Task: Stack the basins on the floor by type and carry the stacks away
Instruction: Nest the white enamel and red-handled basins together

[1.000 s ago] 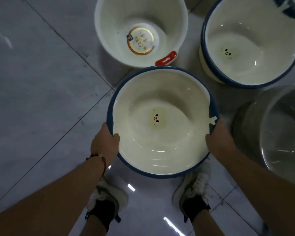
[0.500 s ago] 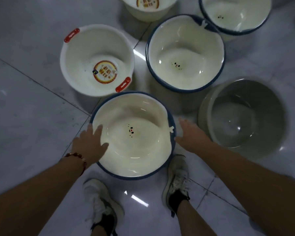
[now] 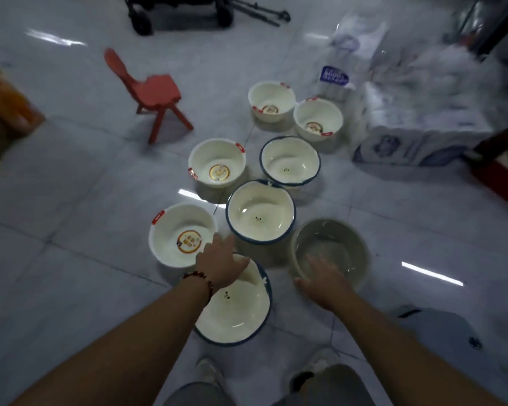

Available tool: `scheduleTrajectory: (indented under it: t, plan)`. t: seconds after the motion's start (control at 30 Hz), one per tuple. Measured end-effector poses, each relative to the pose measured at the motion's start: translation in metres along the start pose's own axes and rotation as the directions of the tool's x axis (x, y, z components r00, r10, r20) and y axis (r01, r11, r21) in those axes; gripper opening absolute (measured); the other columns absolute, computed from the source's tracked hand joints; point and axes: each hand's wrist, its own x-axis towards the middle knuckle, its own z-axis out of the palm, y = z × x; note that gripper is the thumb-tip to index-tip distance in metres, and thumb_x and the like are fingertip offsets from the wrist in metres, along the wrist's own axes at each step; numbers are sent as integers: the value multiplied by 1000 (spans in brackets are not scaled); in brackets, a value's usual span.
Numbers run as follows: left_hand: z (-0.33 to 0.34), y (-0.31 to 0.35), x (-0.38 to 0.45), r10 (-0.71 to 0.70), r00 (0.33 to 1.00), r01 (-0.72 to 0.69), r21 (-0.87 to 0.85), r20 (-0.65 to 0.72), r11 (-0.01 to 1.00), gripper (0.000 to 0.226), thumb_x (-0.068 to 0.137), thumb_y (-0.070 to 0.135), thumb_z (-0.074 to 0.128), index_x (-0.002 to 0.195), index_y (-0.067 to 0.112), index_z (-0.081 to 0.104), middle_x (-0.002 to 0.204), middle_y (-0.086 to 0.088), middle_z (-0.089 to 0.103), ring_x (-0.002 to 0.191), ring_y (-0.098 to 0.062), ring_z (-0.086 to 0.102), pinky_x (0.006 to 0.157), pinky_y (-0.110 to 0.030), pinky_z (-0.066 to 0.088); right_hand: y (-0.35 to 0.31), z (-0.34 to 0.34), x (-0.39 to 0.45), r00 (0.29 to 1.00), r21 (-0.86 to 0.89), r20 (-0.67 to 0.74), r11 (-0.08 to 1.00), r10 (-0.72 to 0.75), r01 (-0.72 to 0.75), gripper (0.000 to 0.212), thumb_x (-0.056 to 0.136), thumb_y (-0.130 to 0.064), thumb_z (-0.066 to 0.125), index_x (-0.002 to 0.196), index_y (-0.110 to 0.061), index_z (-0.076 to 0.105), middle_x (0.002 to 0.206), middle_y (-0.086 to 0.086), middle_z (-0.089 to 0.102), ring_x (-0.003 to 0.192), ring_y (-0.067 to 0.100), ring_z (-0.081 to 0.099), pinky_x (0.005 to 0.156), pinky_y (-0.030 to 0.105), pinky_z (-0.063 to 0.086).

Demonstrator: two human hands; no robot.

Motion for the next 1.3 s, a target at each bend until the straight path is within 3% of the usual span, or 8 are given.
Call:
scheduleTrajectory:
  t: [0.13, 0.23, 0.5, 0.67, 0.87, 1.13, 1.23, 1.3]
  plan:
    - [-27, 53, -12, 60, 998, -55, 126, -30, 990, 86, 85, 63, 53, 155, 31, 16, 162, -10, 19, 141, -35, 35, 108, -54, 40, 24, -55, -21, 997, 15, -62, 999, 34, -33, 87, 89, -65, 49, 157, -25, 14, 165, 10, 10, 151, 31, 12, 121, 48, 15]
    - [-35, 106, -9, 86, 994, -70, 201, -72, 977, 83, 86, 66, 51, 154, 29, 20, 161, -9, 25, 141, -33, 35, 108, -51, 40, 48, -106, -32, 990, 12, -144, 1000, -15, 17, 81, 91, -59, 51, 157, -25, 17, 164, 8, 14, 149, 32, 15, 120, 47, 19]
    - [-11, 205, -18, -54, 987, 65, 75, -149, 995, 81, 87, 65, 50, 153, 28, 23, 161, -9, 24, 142, -31, 35, 111, -50, 38, 137, -204, -32, 985, -72, -110, 989, -136, 128, 76, 92, -55, 55, 154, -25, 24, 159, 8, 25, 145, 31, 26, 117, 45, 26]
    - [-4, 205, -37, -200, 970, 199, -16, -141, 980, 87, 82, 73, 47, 154, 35, 19, 162, -11, 23, 141, -35, 37, 107, -51, 42, 134, -227, -13, 970, -94, -64, 969, -235, 229, 74, 87, -55, 61, 149, -25, 34, 151, 7, 40, 137, 28, 40, 112, 43, 36]
    - [6, 181, -10, -316, 943, 315, -26, -103, 949, 77, 89, 63, 52, 152, 29, 25, 158, -11, 28, 139, -34, 40, 107, -50, 42, 114, -223, 32, 944, -194, 31, 925, -328, 328, 77, 87, -54, 61, 151, -26, 30, 156, 6, 33, 141, 28, 33, 114, 44, 32]
    - [6, 201, 102, -236, 971, 237, 90, -27, 967, 78, 90, 61, 49, 154, 27, 21, 160, -15, 20, 140, -37, 33, 110, -49, 36, 102, -252, 133, 958, -468, 123, 836, -259, 286, 82, 90, -61, 53, 155, -27, 18, 161, 7, 22, 145, 33, 24, 116, 48, 27]
    - [-7, 201, 127, -231, 972, 233, 68, -44, 970, 77, 94, 59, 47, 156, 27, 15, 164, -14, 11, 146, -36, 24, 113, -50, 30, 72, -254, 161, 940, -469, 125, 816, -316, 337, 80, 89, -59, 55, 154, -25, 23, 157, 8, 30, 142, 31, 30, 114, 47, 30]
    - [-11, 191, 136, -248, 967, 250, 39, -64, 967, 76, 92, 59, 49, 154, 26, 20, 161, -14, 19, 141, -35, 32, 110, -49, 36, 51, -246, 175, 930, -451, 160, 814, -330, 366, 76, 89, -55, 57, 152, -24, 27, 155, 7, 34, 141, 31, 33, 114, 47, 31]
